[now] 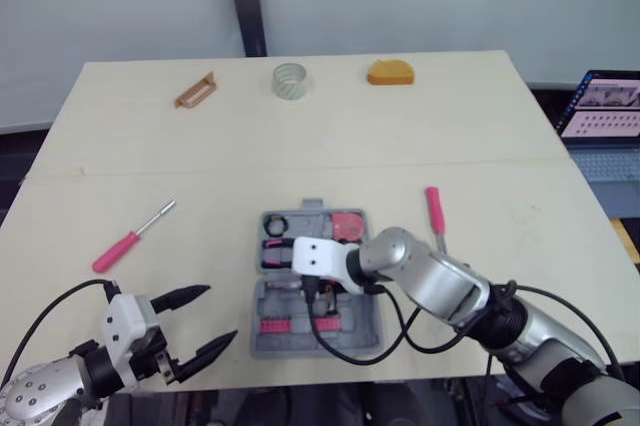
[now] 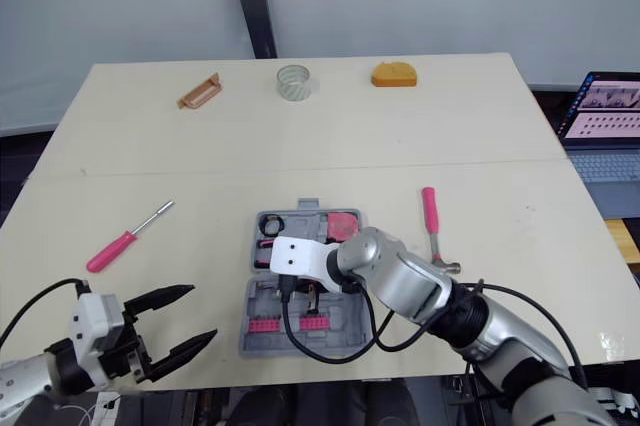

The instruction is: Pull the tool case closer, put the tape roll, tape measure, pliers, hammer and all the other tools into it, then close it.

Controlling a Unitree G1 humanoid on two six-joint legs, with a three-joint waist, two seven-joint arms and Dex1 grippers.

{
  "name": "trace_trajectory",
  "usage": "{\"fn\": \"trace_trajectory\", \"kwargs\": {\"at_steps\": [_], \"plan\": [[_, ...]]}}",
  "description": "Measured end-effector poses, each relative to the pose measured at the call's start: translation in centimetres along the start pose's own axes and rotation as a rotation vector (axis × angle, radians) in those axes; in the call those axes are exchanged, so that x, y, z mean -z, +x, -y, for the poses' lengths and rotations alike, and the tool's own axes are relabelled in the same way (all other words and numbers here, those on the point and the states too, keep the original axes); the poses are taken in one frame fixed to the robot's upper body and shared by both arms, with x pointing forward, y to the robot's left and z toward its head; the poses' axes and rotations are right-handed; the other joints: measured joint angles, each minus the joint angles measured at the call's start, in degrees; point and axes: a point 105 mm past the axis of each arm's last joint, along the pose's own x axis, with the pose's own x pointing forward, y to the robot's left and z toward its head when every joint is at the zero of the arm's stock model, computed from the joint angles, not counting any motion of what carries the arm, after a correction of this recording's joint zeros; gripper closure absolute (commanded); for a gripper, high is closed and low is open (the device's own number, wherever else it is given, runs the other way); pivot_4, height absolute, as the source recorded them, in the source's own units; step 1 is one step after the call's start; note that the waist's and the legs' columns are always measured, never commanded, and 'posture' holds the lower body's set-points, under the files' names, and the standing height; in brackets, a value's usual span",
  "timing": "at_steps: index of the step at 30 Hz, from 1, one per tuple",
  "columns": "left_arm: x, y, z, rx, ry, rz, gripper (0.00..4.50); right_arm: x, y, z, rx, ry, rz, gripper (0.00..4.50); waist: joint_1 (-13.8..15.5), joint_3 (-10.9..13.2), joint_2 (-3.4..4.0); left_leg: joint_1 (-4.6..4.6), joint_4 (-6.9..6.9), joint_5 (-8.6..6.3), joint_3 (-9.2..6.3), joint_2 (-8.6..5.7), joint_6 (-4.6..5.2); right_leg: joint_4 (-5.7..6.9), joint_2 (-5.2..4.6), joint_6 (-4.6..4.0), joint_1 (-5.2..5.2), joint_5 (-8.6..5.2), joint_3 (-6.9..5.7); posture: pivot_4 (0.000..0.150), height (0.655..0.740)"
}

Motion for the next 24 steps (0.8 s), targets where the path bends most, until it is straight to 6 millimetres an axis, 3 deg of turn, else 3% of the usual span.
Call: {"fn": "trace_trajectory", "kwargs": {"at_steps": [24], "plan": [[0.15,-0.05,-0.04,-0.009,-0.008,-0.007,0.00,-0.41,0.73,0.27,-0.008,-0.055,-0.030,4.49,-0.02,0.00,0.00,-0.10,-0.01,0.00,0.01,0.01,0.00,0.17,-0.01,-0.01,-0.38,0.00,0.16,0.150,0.7400]]}}
